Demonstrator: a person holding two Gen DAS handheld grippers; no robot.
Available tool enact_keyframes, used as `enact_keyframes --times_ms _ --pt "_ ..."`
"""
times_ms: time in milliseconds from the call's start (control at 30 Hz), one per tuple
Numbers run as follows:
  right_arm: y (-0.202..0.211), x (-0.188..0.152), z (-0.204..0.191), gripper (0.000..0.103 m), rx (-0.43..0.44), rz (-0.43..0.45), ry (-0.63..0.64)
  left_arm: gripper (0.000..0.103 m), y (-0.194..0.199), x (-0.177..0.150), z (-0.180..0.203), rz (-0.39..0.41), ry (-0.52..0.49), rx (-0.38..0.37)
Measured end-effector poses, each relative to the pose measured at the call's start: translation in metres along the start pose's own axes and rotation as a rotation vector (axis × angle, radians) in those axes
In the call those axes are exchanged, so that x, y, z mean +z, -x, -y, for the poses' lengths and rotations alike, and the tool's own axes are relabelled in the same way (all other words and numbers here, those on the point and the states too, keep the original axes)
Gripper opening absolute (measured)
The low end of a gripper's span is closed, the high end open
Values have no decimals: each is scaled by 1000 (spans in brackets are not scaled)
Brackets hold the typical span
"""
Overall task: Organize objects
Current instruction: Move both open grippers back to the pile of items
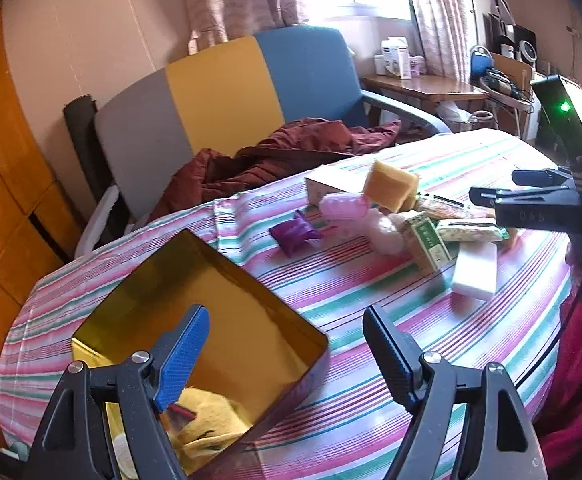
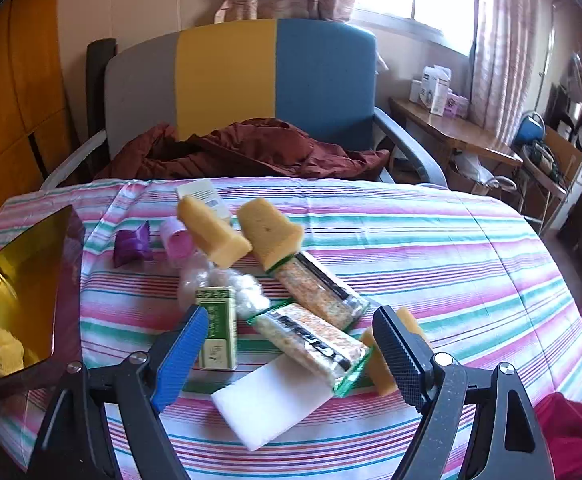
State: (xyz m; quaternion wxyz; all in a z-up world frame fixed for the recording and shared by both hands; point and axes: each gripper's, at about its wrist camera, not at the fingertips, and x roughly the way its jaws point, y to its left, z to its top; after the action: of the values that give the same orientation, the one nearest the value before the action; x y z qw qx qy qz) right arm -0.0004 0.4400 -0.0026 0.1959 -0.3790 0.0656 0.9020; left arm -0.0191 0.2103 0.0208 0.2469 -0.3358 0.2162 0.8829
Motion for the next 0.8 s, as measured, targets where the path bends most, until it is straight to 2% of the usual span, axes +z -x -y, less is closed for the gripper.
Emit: enact_keyframes --times_ms 300,433,567,667,733,800 --pt "-10 -2 38 85 4 -34 -121 79 -38 18 19 -73 27 -116" --pt "-12 -3 48 85 -4 -43 -156 74 -65 30 21 -138 97 -213" --pt "-14 -3 54 85 -2 -52 -174 74 -91 44 18 -182 181 -297" --pt "-17 -4 53 85 14 -63 -171 72 -106 60 9 -214 274 -361" --pt "-20 -5 50 85 17 -69 -161 72 -108 75 8 -173 283 -343" --pt "-23 -7 47 85 26 -80 -155 72 -108 90 15 -114 236 -308"
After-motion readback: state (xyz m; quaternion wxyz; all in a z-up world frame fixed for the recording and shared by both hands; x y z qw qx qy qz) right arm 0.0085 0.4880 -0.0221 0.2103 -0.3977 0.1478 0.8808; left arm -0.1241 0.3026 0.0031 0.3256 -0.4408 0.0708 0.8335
